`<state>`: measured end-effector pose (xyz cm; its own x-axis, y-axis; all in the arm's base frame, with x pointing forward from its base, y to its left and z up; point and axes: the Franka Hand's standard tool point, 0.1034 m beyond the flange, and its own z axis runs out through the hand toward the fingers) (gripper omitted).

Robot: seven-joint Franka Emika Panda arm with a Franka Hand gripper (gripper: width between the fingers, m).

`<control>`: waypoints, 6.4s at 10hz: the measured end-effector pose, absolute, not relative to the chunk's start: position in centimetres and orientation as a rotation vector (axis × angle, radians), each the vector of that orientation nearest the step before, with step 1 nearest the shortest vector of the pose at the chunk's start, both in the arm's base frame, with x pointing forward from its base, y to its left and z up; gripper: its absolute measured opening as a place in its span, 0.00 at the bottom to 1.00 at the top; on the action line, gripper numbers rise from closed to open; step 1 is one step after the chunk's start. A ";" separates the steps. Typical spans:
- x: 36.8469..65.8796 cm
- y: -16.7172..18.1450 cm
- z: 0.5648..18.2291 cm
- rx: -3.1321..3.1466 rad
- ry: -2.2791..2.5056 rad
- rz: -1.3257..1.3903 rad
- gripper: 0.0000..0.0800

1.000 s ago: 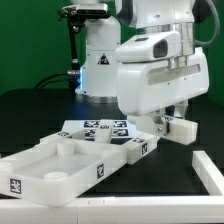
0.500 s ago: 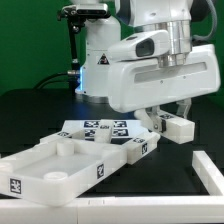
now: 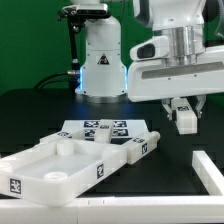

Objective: Assemble desk

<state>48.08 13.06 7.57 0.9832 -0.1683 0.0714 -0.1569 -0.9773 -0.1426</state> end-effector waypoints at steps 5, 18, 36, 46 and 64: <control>42.1 15.3 6.0 -2.988 0.306 -0.175 0.36; 36.3 19.1 0.9 -3.013 0.146 -0.205 0.44; 45.3 6.7 5.0 -2.975 0.426 -0.025 0.81; 45.8 5.7 0.9 -3.010 0.446 -0.119 0.57; 38.0 8.5 1.1 -3.094 0.216 -0.183 0.35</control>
Offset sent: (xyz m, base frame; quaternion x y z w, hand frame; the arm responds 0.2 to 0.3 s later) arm -0.0766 0.0091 -0.0109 -0.0049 0.0245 0.0579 0.9980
